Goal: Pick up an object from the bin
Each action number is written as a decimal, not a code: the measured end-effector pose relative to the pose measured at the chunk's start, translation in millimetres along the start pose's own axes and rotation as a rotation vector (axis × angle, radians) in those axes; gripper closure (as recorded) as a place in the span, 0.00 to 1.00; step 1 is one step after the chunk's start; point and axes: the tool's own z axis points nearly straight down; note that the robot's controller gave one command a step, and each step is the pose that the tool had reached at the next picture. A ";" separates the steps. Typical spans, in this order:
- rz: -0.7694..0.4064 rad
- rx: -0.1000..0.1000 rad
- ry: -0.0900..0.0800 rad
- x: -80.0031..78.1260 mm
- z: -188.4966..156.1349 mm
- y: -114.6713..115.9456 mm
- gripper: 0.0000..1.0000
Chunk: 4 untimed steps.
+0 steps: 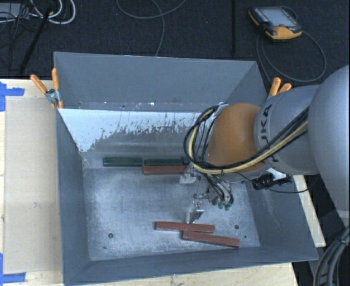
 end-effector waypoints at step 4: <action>-0.304 -0.005 -0.013 75.6 -30.7 57.5 0.00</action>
Offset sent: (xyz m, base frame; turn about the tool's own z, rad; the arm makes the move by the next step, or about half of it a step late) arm -0.0640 0.0377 0.0018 -0.0875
